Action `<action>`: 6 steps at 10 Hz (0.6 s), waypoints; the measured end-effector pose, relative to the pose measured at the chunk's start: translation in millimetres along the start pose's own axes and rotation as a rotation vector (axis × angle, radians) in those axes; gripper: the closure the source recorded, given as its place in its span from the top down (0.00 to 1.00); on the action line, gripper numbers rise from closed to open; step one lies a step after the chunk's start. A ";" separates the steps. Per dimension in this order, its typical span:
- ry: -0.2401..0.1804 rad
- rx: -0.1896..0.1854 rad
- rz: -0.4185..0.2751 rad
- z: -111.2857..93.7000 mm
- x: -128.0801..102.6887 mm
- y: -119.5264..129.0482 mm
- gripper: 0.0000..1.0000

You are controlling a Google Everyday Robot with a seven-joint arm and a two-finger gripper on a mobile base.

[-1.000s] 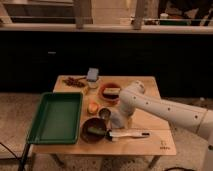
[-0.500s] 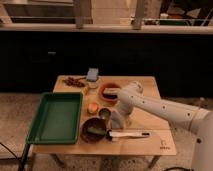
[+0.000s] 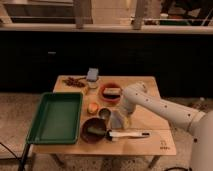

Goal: Place towel in tray

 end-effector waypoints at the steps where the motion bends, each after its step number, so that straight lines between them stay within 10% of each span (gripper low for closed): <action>1: -0.019 -0.007 0.005 2.0 1.0 -0.2 0.80; 6: -0.051 -0.021 0.011 5.9 1.5 -1.9 0.45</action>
